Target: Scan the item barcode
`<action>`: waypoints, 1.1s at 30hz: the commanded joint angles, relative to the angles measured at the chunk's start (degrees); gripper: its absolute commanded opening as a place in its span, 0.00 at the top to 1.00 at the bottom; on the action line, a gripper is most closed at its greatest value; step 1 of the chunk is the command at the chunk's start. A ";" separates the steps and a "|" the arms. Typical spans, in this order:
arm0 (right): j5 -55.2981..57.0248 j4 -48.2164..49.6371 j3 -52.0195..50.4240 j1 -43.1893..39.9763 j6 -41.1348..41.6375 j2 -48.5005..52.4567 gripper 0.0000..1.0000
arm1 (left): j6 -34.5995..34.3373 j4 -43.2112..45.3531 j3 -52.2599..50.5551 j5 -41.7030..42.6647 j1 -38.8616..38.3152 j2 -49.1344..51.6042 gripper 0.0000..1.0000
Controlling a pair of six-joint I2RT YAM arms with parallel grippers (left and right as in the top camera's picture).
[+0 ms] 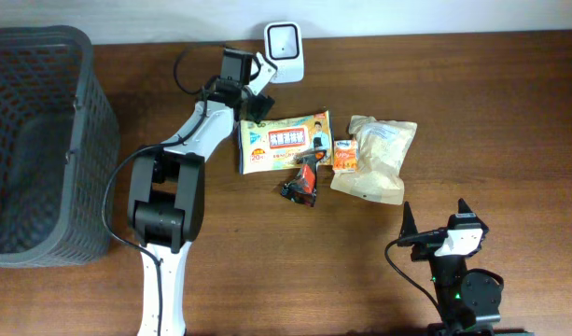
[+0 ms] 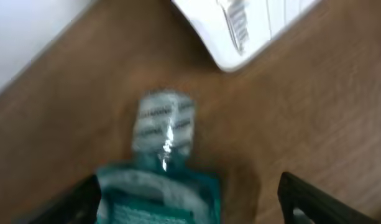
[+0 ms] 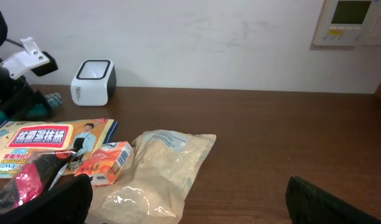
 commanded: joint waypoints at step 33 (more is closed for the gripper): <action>0.09 -0.17 -0.52 0.35 -0.31 -0.37 0.01 | -0.13 -16.74 1.09 7.06 6.47 -10.34 0.18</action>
